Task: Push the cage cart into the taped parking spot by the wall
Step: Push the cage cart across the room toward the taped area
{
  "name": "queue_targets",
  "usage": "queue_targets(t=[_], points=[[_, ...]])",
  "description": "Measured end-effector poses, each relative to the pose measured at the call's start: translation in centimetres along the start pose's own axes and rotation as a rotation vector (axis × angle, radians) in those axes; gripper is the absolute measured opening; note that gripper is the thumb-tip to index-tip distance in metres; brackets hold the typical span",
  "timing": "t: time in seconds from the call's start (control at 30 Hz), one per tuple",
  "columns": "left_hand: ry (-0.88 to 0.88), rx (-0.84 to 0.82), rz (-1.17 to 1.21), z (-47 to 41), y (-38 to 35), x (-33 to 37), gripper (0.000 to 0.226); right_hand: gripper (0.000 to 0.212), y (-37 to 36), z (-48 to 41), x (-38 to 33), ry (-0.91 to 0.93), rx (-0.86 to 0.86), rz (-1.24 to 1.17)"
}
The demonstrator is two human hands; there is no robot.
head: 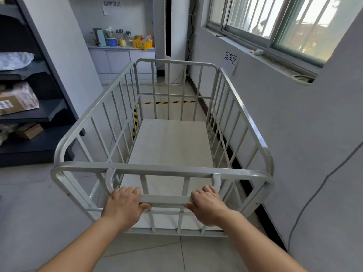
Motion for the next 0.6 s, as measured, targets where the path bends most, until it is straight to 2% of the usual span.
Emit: queue_targets(t=[0.3, 0.37, 0.47, 0.6], points=[[-0.024, -0.081, -0.068, -7.0, -1.3, -3.2, 0.047, 0.042, 2.2, -7.3, 0.1, 0.002, 0.010, 0.017], [-0.022, -0.058, -0.046, -8.2, -1.3, -3.7, 0.046, 0.050, 2.6, -8.5, 0.1, 0.002, 0.013, 0.019], [-0.016, -0.011, 0.009, -9.8, -1.2, -4.6, 0.045, 0.076, 3.7, -9.9, -0.5, 0.033, 0.049, -0.006], [-0.018, -0.007, 0.030, -11.8, -1.6, -5.6, 0.046, 0.076, 4.3, -11.9, -0.3, 0.036, 0.064, -0.042]])
Point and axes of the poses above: each hand's wrist, its own z-axis away from the middle knuckle, its own y-axis out of the back of the hand, x = y × z, the point moved 7 cm from there along -z, towards the middle knuckle, and after that the axes turned 10 degrees about -z, right-handed, at the moved point
